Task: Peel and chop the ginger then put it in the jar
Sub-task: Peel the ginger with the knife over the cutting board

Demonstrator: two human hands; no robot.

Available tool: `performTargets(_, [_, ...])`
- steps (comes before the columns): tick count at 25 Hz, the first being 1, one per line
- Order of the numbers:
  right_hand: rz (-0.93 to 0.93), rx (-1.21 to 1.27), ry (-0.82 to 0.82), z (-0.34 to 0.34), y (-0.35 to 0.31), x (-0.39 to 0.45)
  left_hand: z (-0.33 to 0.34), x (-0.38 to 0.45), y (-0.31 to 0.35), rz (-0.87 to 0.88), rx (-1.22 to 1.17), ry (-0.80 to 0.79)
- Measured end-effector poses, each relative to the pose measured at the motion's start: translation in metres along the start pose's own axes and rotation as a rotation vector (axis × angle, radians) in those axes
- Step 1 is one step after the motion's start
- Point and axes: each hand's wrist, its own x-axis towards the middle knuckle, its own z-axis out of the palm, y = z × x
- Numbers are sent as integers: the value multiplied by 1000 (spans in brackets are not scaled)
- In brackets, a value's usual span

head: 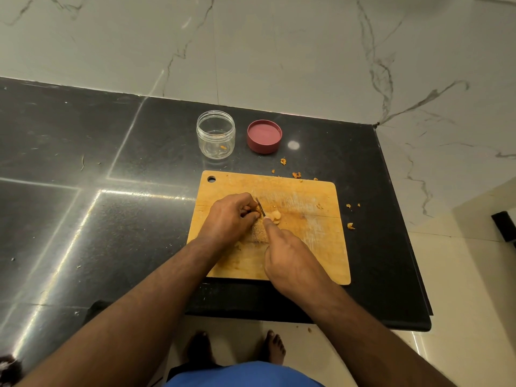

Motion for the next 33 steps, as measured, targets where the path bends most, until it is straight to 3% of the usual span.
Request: performTargets(33, [56, 50, -70, 3, 4, 1, -7, 6, 2, -41, 43, -38])
